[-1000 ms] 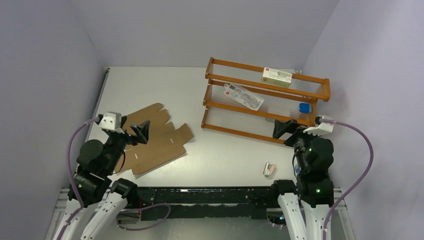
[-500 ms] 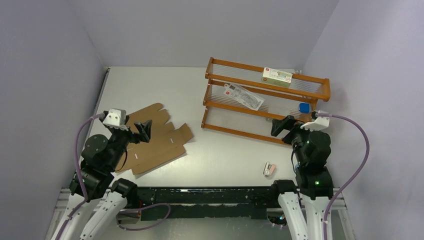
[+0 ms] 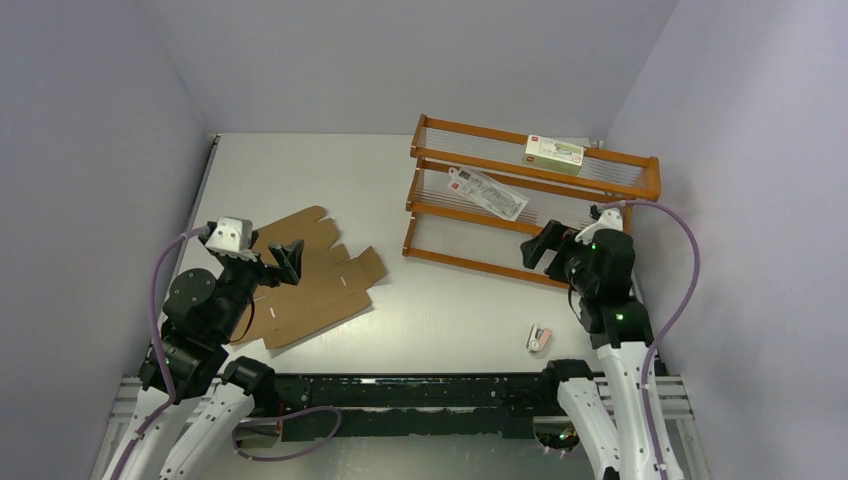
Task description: Fold the paper box
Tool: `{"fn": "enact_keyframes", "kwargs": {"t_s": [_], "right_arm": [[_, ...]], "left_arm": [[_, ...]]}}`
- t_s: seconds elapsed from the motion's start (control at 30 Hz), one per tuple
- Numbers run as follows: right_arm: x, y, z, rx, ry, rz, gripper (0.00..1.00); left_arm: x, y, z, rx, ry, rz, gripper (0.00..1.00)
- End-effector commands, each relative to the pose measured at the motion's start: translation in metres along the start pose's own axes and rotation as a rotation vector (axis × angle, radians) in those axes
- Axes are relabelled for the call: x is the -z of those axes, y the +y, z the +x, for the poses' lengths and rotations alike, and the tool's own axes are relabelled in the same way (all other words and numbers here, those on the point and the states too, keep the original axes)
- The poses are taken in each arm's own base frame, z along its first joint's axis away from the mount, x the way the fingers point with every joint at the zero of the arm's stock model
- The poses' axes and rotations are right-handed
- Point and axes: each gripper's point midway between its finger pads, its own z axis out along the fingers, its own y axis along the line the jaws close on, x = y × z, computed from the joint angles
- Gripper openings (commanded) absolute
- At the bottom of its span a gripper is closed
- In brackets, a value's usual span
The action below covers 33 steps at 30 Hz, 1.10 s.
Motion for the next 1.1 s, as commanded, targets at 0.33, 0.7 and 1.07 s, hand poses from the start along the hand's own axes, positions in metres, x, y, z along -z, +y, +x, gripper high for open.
{"fn": "enact_keyframes", "kwargs": {"t_s": [0.33,0.7,1.07], "right_arm": [[-0.05,0.025,0.102,0.048,0.245,0.099,1.0],[-0.087,-0.002,0.152,0.086,0.286,0.271,1.0],[-0.117,-0.051,0.159,0.03,0.293,0.477,1.0]], "left_arm": [[-0.004,0.003,0.002,-0.021,0.009,-0.014,0.97],[-0.004,0.003,0.002,-0.026,0.005,-0.013,0.97],[-0.004,0.003,0.002,-0.034,0.007,-0.009,0.97]]}}
